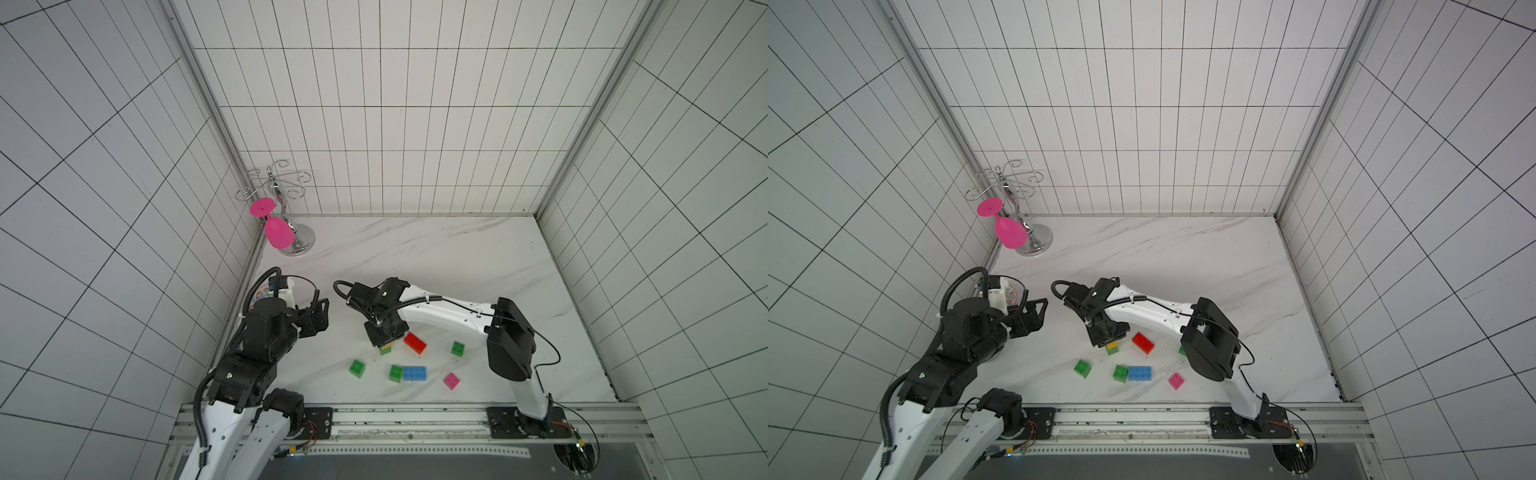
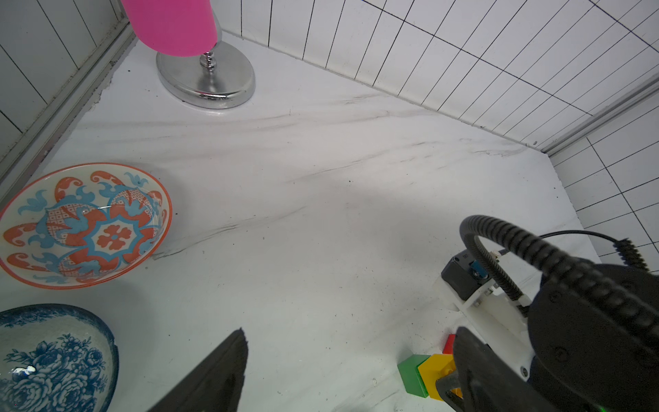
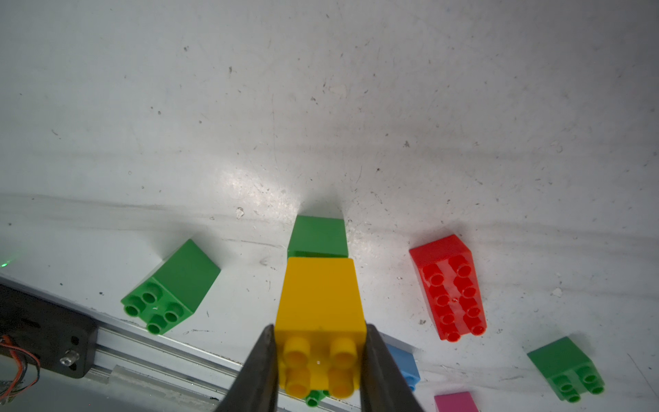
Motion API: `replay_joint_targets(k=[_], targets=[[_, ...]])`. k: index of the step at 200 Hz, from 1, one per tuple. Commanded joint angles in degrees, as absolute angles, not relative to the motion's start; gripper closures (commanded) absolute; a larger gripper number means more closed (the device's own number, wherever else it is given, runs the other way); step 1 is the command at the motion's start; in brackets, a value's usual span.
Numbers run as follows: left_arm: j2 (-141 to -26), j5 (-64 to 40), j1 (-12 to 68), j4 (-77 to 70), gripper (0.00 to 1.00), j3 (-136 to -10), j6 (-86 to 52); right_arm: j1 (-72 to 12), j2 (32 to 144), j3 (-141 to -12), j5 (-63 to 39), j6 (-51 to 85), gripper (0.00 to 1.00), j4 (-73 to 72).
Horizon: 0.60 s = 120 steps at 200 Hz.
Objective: Assemble the letter r with lego
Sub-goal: Assemble the lego brick with the lego brick.
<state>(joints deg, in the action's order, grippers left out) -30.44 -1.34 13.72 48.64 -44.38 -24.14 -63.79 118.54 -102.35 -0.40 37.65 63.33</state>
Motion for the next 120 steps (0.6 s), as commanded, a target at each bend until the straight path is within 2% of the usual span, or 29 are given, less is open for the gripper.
replay_joint_targets(k=[1, 120], targets=[[-30.15, -0.95, 13.76, 47.42, 0.1, -44.56, -23.38, -63.69, 120.8, -104.93, 0.27, 39.11, 1.0, 66.09], [-30.32, -0.98, 13.71, 47.54, 0.1, -44.56, -23.24, -63.07, 124.06, -100.58, -0.1, 34.04, 1.0, 66.04]])
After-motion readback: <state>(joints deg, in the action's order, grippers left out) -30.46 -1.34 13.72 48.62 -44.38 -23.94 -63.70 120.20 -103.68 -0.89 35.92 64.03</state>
